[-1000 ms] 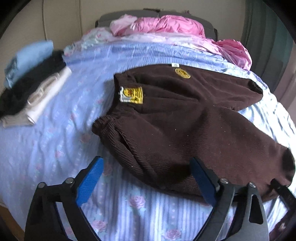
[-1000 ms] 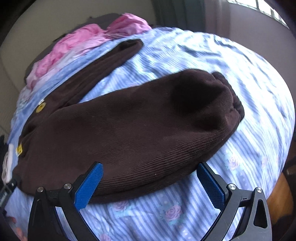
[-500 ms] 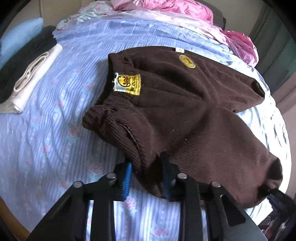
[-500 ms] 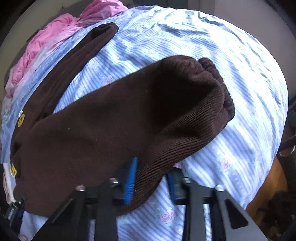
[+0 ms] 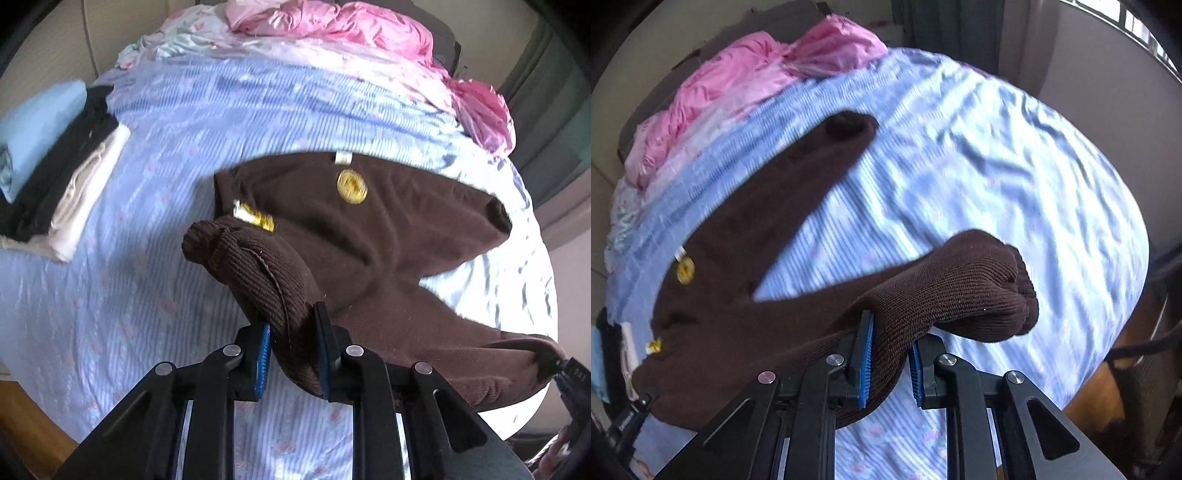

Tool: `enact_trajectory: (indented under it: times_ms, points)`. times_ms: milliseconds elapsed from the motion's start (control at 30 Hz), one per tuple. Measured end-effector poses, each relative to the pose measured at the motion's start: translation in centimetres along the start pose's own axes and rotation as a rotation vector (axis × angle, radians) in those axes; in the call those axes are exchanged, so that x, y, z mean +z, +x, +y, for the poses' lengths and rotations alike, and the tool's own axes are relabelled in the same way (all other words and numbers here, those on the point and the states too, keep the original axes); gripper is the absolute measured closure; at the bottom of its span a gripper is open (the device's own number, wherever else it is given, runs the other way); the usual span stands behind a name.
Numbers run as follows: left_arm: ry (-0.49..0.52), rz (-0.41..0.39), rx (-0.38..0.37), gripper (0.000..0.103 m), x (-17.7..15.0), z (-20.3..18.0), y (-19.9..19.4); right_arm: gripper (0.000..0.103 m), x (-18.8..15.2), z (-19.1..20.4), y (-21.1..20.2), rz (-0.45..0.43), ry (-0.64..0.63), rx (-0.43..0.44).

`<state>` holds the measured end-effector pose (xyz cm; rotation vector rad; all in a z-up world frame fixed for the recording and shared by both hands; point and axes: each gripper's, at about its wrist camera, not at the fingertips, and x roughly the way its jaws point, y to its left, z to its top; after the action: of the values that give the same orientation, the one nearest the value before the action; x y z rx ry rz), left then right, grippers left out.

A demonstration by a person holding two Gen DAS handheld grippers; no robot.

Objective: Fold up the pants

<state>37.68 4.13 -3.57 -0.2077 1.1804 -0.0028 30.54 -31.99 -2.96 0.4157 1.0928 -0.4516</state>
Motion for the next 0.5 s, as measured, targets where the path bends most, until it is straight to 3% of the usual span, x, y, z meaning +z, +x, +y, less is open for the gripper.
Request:
enact_trajectory:
  times_ms: [233, 500]
  points:
    - [-0.06, -0.003, 0.008, 0.082, 5.9, -1.7, -0.7, 0.086, 7.3, 3.7, -2.1, -0.076, -0.026, 0.059]
    - [-0.092, 0.033, 0.046, 0.082, 12.3, -3.5, 2.1, 0.087, 16.0, 8.5, 0.9, -0.077, -0.066, 0.118]
